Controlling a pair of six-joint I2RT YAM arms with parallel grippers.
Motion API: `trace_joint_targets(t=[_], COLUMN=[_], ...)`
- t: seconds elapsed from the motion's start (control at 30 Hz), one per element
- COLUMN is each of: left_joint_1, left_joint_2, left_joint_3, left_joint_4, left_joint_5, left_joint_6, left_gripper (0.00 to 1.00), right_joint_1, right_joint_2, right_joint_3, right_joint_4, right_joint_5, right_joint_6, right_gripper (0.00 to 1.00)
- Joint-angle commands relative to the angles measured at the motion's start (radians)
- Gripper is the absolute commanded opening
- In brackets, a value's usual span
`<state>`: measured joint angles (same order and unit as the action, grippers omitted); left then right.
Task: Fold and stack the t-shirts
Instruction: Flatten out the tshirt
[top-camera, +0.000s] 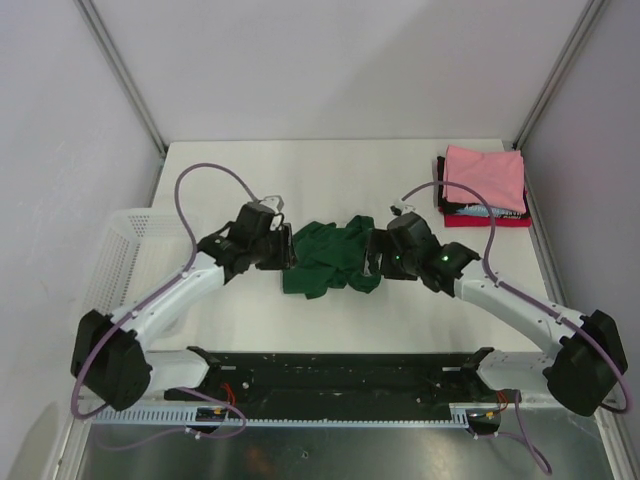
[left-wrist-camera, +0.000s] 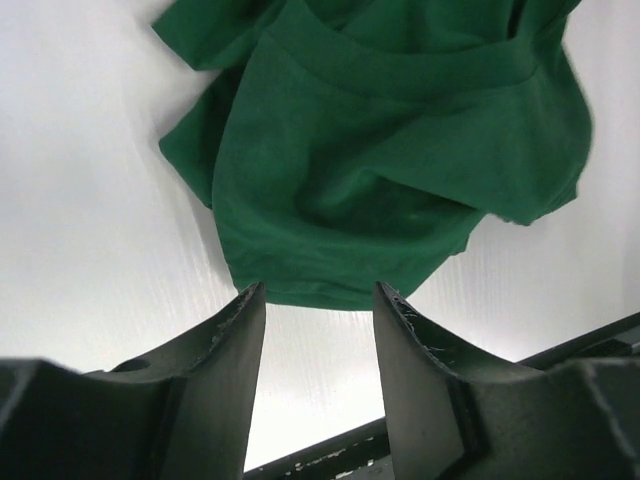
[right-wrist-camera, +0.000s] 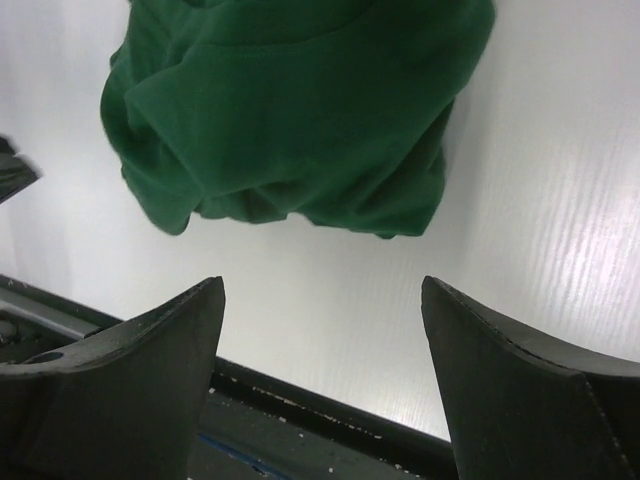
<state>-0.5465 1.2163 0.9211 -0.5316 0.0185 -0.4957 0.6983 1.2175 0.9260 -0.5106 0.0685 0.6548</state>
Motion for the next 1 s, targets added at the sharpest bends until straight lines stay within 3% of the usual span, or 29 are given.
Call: trace_joint_targets(t=[0.0,0.23,0.63,0.73,0.9,0.97], left_joint_1=[-0.001,-0.006,-0.005,-0.006,-0.006,-0.006], left_joint_2=[0.079,0.138,0.245,0.240,0.158,0.104], left_joint_3=[-0.014,-0.074,-0.105,-0.099,-0.070,-0.058], left_joint_4=[0.026,0.036,0.171,0.200,0.206,0.204], left_joint_5=[0.065,-0.041,0.049,0.071,0.073,0.066], left_joint_6=[0.046,0.029,-0.043,-0.067,-0.071,-0.073], left_gripper=[0.52,0.62,0.57,0.45,0.07,0.02], right_joint_1=[0.083,0.164,0.182,0.184,0.187,0.192], right_joint_2=[0.005,0.056,0.112,0.117,0.145,0.163], right_joint_3=[0.032,0.003,-0.049,-0.059,-0.080,-0.084], right_joint_4=[0.036,0.068,0.184,0.215,0.283,0.303], right_joint_5=[0.070,0.084,0.084,0.093,0.096,0.102], right_joint_6=[0.041,0.097,0.132,0.139,0.166,0.180], right_gripper=[0.83,0.81,0.80,0.80,0.78,0.77])
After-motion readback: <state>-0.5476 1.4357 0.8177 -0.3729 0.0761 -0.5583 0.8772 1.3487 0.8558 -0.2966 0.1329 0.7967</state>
